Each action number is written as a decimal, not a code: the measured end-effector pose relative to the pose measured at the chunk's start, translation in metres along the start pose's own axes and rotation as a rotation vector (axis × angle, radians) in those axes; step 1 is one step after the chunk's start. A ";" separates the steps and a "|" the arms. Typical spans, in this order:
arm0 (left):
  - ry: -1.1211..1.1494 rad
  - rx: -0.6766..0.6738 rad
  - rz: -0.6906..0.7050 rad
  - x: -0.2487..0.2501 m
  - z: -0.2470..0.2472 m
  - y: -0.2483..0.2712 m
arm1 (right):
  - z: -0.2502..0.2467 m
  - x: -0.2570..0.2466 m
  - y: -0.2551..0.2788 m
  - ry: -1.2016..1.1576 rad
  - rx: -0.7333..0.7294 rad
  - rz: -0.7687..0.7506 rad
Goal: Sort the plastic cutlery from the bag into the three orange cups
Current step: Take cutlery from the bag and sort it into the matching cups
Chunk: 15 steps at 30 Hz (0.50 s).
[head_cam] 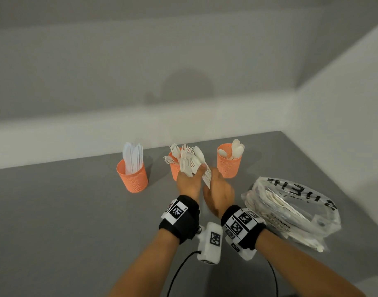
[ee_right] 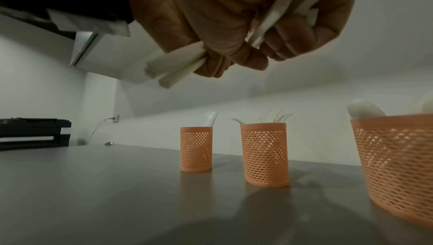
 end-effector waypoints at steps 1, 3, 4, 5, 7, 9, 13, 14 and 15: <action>-0.001 0.005 -0.012 -0.002 0.000 0.000 | 0.000 0.000 0.001 -0.041 -0.012 -0.008; 0.003 -0.009 -0.033 -0.008 0.001 -0.002 | -0.002 0.002 0.003 -0.162 -0.037 -0.011; 0.008 -0.016 -0.036 -0.012 0.000 -0.004 | -0.003 0.002 0.005 -0.219 -0.047 -0.007; 0.022 -0.023 -0.041 -0.014 0.000 -0.005 | -0.004 0.003 0.005 -0.266 -0.055 -0.001; 0.042 -0.017 -0.046 -0.017 -0.003 -0.009 | -0.006 0.005 0.007 -0.330 -0.059 0.017; 0.074 -0.009 -0.077 -0.021 -0.006 -0.012 | -0.006 0.008 0.008 -0.370 -0.069 0.041; 0.136 0.004 -0.086 -0.018 -0.013 -0.020 | 0.007 0.022 0.012 -0.483 -0.138 0.128; 0.151 -0.013 -0.081 -0.017 -0.014 -0.021 | 0.009 0.027 0.013 -0.536 -0.148 0.151; 0.162 -0.034 -0.086 -0.016 -0.015 -0.022 | 0.012 0.031 0.013 -0.595 -0.154 0.168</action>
Point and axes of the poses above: each hand's wrist, its own y-axis away from the middle knuckle, its own z-axis out of the palm, x = y × z, the point moved 10 cm from there along -y, towards the middle knuckle, and after that the axes turned 15 degrees about y, right-handed, at the moved point
